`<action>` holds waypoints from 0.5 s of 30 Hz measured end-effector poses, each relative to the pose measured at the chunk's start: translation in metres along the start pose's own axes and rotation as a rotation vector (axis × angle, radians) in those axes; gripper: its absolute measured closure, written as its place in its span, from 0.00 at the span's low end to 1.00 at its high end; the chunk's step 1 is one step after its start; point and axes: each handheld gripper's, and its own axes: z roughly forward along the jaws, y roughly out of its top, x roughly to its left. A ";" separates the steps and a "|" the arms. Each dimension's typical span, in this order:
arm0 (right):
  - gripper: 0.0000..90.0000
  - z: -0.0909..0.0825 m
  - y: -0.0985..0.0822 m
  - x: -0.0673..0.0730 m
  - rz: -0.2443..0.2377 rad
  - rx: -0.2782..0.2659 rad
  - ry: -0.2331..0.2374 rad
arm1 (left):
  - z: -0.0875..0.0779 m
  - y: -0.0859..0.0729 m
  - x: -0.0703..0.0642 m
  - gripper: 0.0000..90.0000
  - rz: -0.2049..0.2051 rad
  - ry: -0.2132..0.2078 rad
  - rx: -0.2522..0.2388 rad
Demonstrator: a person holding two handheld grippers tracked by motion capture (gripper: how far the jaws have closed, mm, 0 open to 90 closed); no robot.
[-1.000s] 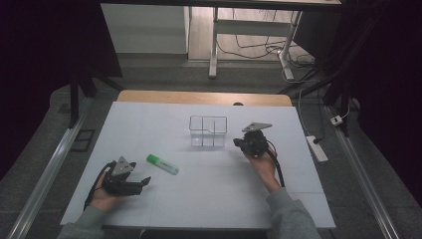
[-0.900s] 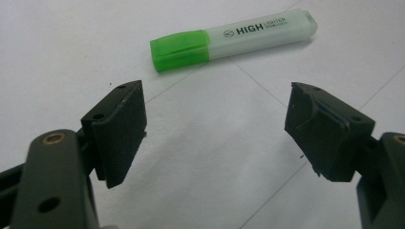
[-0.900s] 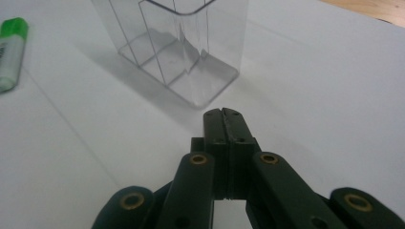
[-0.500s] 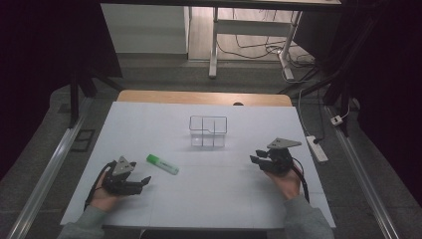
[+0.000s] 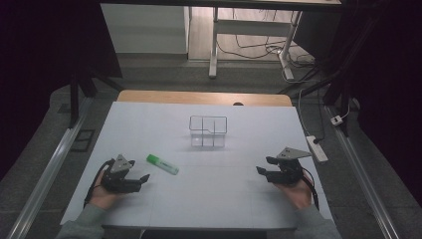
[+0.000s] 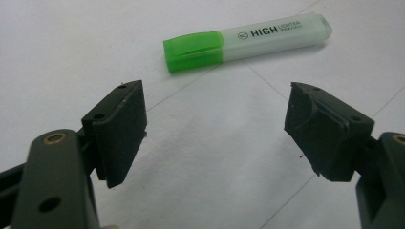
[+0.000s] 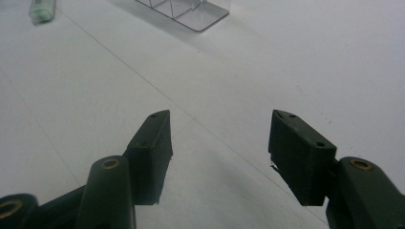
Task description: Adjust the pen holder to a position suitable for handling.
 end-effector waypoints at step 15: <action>0.41 0.000 0.001 0.004 -0.048 0.014 -0.005 | -0.009 0.017 0.008 0.25 -0.010 -0.004 0.009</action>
